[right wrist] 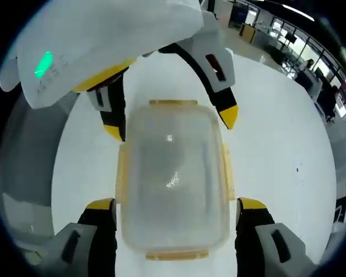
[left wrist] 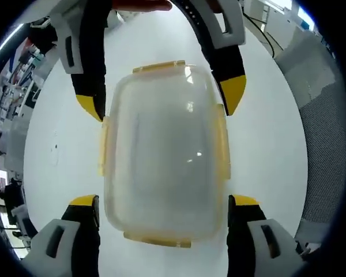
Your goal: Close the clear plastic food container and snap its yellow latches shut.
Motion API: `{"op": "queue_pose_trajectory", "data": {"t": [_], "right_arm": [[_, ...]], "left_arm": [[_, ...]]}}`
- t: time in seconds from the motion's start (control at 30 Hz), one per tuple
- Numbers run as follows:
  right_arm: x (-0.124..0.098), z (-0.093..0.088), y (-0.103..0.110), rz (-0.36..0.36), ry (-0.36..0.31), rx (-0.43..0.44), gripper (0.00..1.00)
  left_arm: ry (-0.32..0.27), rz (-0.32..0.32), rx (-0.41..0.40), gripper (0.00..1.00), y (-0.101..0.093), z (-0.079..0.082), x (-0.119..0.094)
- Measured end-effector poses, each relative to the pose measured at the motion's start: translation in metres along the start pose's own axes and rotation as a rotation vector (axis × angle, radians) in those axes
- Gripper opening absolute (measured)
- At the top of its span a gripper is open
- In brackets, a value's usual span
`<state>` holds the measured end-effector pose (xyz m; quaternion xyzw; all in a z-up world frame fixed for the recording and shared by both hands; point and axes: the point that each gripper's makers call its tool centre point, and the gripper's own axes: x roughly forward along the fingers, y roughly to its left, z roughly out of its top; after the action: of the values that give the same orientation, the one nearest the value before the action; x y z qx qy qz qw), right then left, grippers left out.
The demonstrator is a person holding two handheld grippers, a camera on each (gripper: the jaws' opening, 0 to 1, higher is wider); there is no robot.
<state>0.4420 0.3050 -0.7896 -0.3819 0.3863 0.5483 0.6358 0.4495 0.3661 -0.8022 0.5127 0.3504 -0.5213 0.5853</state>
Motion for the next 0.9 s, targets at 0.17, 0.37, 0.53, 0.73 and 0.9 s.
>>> {"op": "queue_pose_trajectory", "data": {"t": [0.17,0.37,0.53,0.73,0.9], "right_arm": [[-0.005,0.003,0.005,-0.01,-0.031,0.003,0.86],[-0.008,0.006,0.006,-0.037,-0.054,0.014,0.86],[-0.012,0.007,0.009,-0.041,-0.085,0.037,0.85],[-0.016,0.015,0.011,-0.065,-0.159,0.109,0.84],[-0.021,0.02,0.008,-0.101,-0.228,0.161,0.82]], "left_arm": [[-0.037,0.022,-0.024,0.91,0.0,0.005,-0.005],[-0.076,0.043,-0.06,0.9,0.0,0.006,-0.01],[-0.144,0.068,-0.114,0.85,0.005,0.01,-0.019],[-0.234,0.067,-0.176,0.86,0.006,0.019,-0.027],[-0.309,0.098,-0.221,0.87,0.011,0.021,-0.031]]}}
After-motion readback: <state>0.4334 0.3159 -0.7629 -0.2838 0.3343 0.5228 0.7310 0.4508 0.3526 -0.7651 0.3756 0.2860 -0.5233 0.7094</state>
